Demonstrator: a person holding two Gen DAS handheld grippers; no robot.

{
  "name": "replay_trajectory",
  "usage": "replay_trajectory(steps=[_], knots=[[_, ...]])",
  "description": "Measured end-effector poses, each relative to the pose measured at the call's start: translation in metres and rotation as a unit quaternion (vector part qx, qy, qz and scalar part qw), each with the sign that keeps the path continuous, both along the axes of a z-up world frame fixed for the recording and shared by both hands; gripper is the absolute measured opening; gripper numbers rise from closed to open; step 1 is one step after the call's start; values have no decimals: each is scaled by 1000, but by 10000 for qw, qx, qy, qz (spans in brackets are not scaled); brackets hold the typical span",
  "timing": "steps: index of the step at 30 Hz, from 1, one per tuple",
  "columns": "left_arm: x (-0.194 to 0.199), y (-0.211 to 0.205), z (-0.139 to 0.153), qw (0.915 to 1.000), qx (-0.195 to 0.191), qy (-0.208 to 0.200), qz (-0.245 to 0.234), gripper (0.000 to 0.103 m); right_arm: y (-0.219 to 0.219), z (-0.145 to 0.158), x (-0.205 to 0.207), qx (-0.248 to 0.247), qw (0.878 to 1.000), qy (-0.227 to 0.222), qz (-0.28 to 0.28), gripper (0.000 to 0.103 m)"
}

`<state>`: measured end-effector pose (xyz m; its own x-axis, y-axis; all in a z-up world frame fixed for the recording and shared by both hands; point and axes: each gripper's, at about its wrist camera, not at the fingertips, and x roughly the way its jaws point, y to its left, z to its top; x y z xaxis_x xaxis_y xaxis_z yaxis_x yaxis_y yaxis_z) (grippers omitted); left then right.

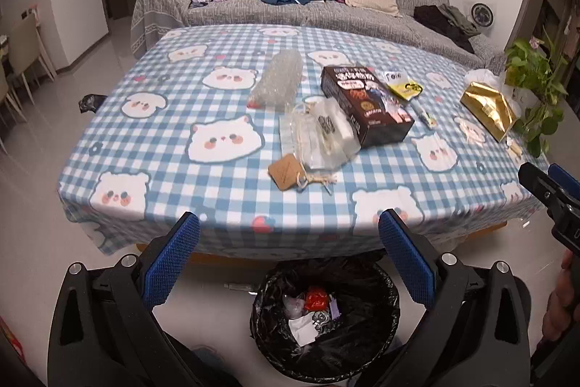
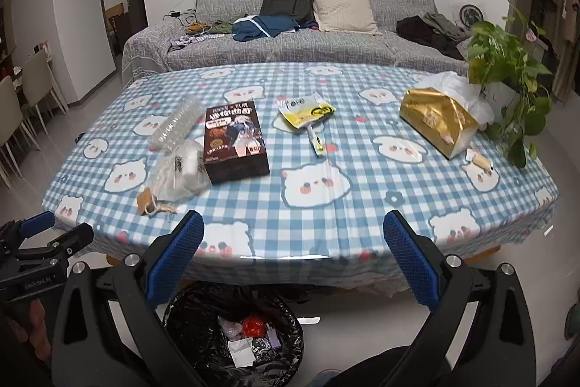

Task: Collect trash
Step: 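Raise both tools from the bin back toward the table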

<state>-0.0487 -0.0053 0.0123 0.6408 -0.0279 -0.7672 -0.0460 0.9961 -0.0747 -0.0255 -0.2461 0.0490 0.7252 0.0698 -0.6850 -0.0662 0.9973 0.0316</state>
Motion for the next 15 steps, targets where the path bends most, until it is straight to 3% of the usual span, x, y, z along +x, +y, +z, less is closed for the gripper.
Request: replay_trajectory(steps=[8, 15], knots=[[28, 13, 20, 10000, 58, -55, 38, 97, 7, 16, 26, -99, 9998, 61, 155, 95], [77, 25, 16, 9998, 100, 75, 120, 97, 11, 11, 71, -215, 9995, 157, 165, 95]])
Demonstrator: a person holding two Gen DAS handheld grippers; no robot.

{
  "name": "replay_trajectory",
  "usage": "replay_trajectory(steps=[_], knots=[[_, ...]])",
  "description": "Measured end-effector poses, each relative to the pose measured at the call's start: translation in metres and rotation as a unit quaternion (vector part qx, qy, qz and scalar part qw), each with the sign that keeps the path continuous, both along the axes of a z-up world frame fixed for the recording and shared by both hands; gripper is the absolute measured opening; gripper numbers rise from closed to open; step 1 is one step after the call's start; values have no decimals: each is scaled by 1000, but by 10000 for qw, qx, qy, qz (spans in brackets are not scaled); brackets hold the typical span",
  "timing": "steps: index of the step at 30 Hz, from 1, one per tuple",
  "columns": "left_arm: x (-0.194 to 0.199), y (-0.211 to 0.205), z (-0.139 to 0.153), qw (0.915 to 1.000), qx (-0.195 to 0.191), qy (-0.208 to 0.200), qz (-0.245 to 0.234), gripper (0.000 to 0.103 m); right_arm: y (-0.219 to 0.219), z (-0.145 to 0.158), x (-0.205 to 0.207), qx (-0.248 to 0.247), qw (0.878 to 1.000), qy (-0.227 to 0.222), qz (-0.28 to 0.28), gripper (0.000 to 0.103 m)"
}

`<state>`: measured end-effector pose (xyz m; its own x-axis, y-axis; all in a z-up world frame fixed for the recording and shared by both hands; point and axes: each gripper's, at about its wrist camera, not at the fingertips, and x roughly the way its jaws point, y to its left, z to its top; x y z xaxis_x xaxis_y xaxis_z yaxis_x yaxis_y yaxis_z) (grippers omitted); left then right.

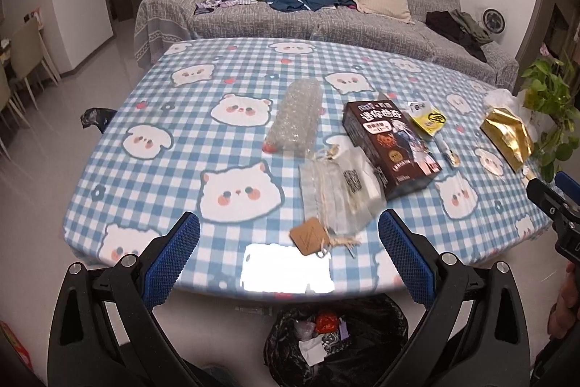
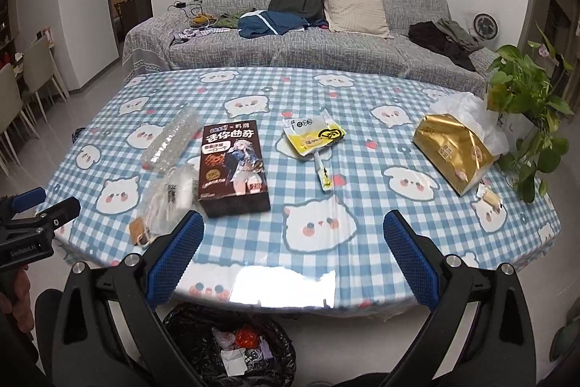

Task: Collect trash
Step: 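Raise both tools from the bin back toward the table, then grasp the bubble-wrap sleeve with the left gripper while the right grasps the yellow snack packet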

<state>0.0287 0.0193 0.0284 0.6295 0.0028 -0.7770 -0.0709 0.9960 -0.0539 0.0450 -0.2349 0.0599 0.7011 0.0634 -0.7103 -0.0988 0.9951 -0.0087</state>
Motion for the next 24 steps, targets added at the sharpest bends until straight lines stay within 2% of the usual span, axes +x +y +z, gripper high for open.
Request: replay_trajectory(steps=[7, 17, 24], knots=[[76, 4, -25, 9997, 67, 236, -62, 97, -9, -23, 71, -38, 9994, 212, -281, 95], [189, -6, -77, 9971, 255, 675, -258, 97, -21, -74, 198, -32, 9971, 721, -221, 95], [235, -10, -105, 9928, 242, 1091, -422, 97, -10, -111, 262, -141, 9942, 1067, -37, 96]])
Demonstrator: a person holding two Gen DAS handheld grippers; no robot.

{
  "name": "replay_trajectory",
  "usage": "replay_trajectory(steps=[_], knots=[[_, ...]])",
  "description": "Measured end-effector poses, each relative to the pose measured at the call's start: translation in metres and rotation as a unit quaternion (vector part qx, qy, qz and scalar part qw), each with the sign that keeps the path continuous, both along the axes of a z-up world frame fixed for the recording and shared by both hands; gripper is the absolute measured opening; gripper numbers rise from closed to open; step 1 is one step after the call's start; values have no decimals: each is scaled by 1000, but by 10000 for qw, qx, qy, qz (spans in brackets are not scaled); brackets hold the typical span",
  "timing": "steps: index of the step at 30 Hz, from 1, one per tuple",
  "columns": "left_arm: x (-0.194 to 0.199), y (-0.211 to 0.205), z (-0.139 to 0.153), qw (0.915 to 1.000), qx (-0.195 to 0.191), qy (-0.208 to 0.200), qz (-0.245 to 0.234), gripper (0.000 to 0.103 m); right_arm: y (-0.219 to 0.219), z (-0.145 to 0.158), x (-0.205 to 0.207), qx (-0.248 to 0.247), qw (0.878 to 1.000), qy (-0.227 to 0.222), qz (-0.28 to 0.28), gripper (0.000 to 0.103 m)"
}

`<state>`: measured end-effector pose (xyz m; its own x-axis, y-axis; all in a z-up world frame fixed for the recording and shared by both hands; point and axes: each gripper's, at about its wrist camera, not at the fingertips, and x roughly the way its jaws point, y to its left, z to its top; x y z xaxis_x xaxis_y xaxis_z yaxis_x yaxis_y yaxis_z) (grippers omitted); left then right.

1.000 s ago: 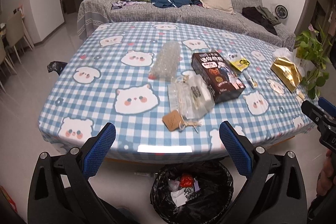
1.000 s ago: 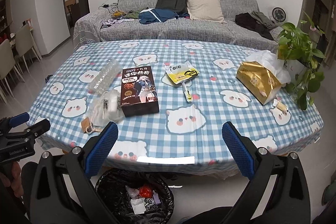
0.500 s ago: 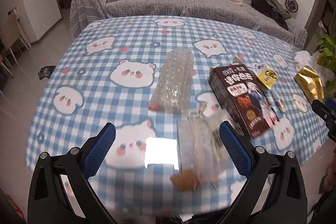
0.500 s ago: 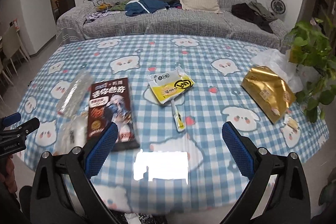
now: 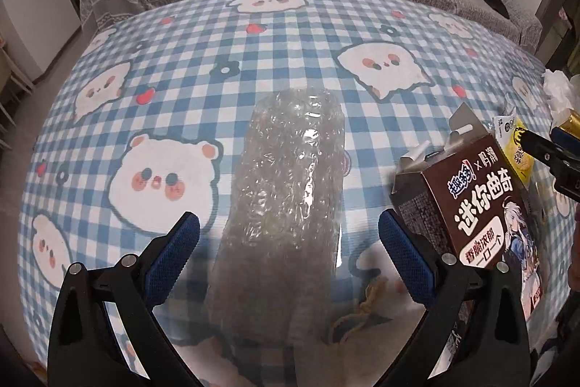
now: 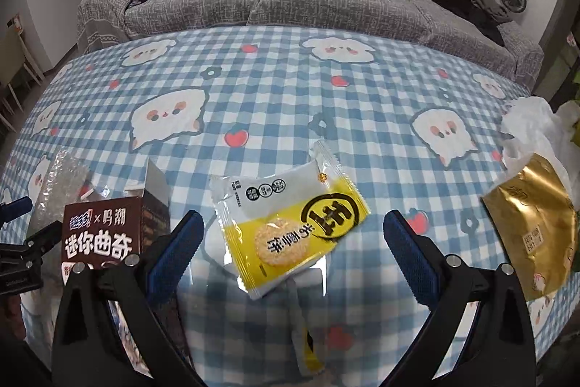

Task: Collect trash
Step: 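Grasp the bubble-wrap sleeve with the left gripper while the right grasps the yellow snack packet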

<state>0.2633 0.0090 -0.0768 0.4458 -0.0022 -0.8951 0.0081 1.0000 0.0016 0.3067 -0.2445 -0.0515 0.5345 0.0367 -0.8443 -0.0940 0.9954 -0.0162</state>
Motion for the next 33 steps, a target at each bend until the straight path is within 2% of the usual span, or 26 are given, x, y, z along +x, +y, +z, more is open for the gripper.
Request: replay_trajectory(steps=[3, 6, 8, 9, 10, 11, 14, 17, 19, 22, 27, 33], knots=[[11, 2, -14, 9998, 44, 159, 87, 94, 7, -17, 16, -31, 9999, 140, 9, 95], [14, 5, -16, 9998, 89, 75, 181, 91, 10, -26, 25, 31, 9998, 213, 34, 95], [16, 6, -14, 9997, 116, 36, 222, 84, 12, -29, 27, 28, 9997, 216, 63, 95], [17, 6, -13, 9996, 122, 26, 243, 77, 12, -30, 28, 52, 9997, 228, 55, 90], [18, 6, -12, 9996, 127, 28, 263, 70, 11, -32, 29, 102, 9995, 291, 54, 80], [19, 7, -11, 9995, 123, 36, 290, 66, 11, -36, 30, 175, 9990, 413, 43, 76], [20, 8, -9, 9992, 119, 43, 380, 53, 11, -39, 29, 191, 9990, 410, 9, 73], [18, 10, -6, 9992, 134, 11, 389, 41, 14, -37, 26, 163, 9990, 408, 30, 64], [17, 11, -5, 9991, 137, -3, 392, 33, 16, -34, 25, 180, 9989, 434, 34, 44], [13, 11, -4, 9992, 106, -60, 382, 28, 14, -32, 26, 195, 9985, 501, -40, 25], [7, 8, -2, 9993, 130, -146, 334, 27, 15, -31, 20, 152, 9986, 501, -67, 20], [-2, 8, 10, 9990, 169, -284, 288, 27, 14, -23, 5, 126, 9993, 313, -151, 19]])
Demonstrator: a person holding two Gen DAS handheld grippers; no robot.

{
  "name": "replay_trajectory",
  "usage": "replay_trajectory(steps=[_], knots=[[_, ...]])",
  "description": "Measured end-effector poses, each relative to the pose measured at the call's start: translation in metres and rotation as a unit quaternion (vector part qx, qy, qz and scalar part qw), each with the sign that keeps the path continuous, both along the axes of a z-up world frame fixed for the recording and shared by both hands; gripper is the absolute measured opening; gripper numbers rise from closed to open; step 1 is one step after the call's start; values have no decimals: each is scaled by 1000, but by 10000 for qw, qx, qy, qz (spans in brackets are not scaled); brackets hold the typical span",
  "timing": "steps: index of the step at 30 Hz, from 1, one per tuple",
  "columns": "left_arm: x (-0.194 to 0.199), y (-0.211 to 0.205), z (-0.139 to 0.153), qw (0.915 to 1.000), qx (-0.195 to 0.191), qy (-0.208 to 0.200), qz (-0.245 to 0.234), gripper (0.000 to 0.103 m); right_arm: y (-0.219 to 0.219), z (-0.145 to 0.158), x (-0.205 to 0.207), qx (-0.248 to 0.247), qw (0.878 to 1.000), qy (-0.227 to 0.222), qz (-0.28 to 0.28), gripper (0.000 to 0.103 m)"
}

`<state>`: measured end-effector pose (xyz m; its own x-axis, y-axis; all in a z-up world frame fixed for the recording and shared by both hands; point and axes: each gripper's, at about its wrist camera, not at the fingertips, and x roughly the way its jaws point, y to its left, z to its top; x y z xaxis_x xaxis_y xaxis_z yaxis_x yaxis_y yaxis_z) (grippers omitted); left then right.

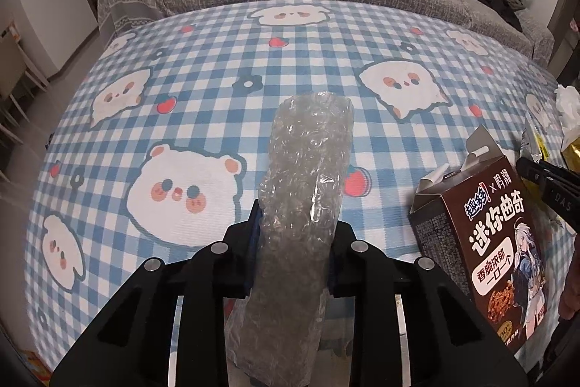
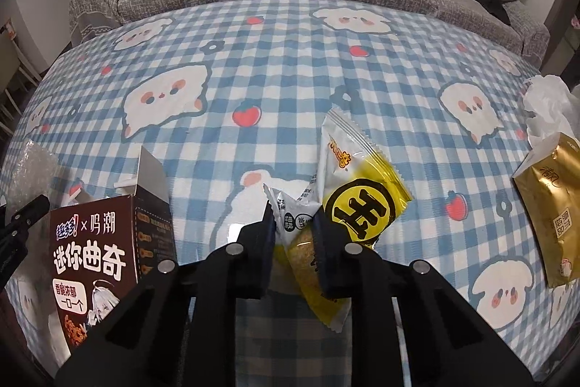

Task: Collect trash
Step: 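Lift the bubble-wrap sleeve and yellow packet off the table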

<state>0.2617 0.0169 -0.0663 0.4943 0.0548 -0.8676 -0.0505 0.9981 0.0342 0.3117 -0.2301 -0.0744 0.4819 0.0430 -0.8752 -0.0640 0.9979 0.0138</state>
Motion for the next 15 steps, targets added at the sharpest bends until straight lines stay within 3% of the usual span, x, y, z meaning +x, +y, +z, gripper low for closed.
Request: replay_trajectory(steps=[15], knots=[[-40, 1, 28, 9997, -72, -209, 44, 27, 6, 35, -43, 26, 9994, -344, 32, 19]])
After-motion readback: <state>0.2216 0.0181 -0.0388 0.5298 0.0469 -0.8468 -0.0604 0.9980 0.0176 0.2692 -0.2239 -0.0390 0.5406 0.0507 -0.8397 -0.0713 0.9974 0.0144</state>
